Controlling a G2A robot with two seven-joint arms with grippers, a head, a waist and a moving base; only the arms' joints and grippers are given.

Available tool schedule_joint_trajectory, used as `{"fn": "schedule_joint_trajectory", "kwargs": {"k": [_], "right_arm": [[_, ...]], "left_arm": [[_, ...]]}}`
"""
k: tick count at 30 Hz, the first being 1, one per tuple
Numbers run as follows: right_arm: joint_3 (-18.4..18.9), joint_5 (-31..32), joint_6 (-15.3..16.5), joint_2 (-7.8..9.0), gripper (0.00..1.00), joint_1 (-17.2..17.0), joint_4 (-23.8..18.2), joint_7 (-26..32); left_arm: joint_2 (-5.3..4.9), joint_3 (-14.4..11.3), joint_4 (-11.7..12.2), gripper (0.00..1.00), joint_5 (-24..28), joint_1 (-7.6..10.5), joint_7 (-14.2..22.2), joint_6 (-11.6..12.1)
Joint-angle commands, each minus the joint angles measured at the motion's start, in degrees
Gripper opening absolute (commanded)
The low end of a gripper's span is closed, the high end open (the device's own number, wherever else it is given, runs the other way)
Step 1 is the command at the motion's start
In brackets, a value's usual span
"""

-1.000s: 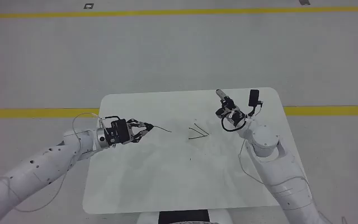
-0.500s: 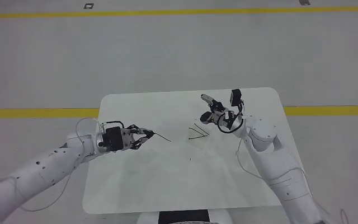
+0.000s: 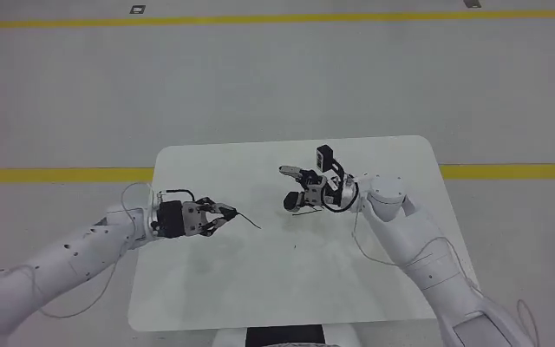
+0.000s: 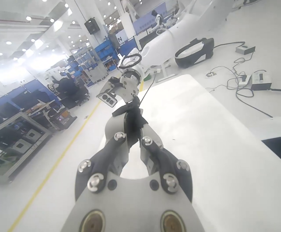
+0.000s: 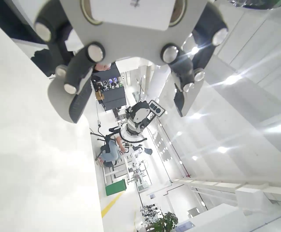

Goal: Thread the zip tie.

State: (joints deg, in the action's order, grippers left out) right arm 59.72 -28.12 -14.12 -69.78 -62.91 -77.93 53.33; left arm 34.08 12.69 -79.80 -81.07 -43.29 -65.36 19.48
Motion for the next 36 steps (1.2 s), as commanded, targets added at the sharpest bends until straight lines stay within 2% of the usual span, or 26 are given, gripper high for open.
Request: {"fn": "schedule_joint_trajectory", "kwargs": {"k": [1,6,8,11,15,18,20,23,27,35,36], "right_arm": [[0.0,0.01,0.01,0.0,1.0,-0.01,-0.01,-0.01],[0.01,-0.23,0.1,-0.01,1.0,-0.43,0.21,-0.58],[0.07,-3.36,0.86,-0.03,1.0,-0.83,1.08,3.49],[-0.11,-7.98,1.71,-0.14,1.0,0.0,4.88,11.39],[-1.81,-12.19,2.41,-0.8,1.0,1.75,9.35,17.42],[-3.95,-13.32,3.02,-1.46,1.0,3.46,11.8,20.93],[-5.34,-14.04,3.45,-1.95,1.0,4.54,13.19,22.64],[-7.02,-13.63,4.48,-2.53,1.0,6.06,14.79,23.52],[-8.69,-11.53,8.07,-3.0,1.0,7.58,15.34,24.99],[-8.69,-11.61,8.13,-3.01,1.0,7.42,15.21,24.68],[-8.65,-12.27,8.17,-3.03,1.0,6.8,14.54,24.34]], "left_arm": [[-0.01,0.04,-0.02,0.0,0.02,-0.04,-0.14,0.0],[0.13,0.15,-0.62,0.0,0.63,-0.42,0.51,-0.07],[0.33,0.4,-0.58,0.0,0.65,-0.66,0.5,0.0],[0.67,-0.12,-0.54,0.0,-0.38,-0.71,-2.9,0.0],[1.23,-1.69,0.39,0.0,-1.94,0.04,-6.96,0.0],[1.78,-2.95,1.06,0.0,-2.86,1.03,-7.93,0.0],[2.22,-2.95,1.2,0.0,-3.58,0.99,-8.97,0.0],[2.83,-2.95,1.46,0.0,-4.46,0.82,-10.96,0.0],[3.87,-2.95,2.19,0.0,-6.12,0.79,-12.2,0.0],[3.94,-2.95,2.26,0.0,-6.25,0.8,-12.39,0.0],[4.02,-2.86,1.79,0.0,-6.05,0.54,-11.27,-0.3]]}}
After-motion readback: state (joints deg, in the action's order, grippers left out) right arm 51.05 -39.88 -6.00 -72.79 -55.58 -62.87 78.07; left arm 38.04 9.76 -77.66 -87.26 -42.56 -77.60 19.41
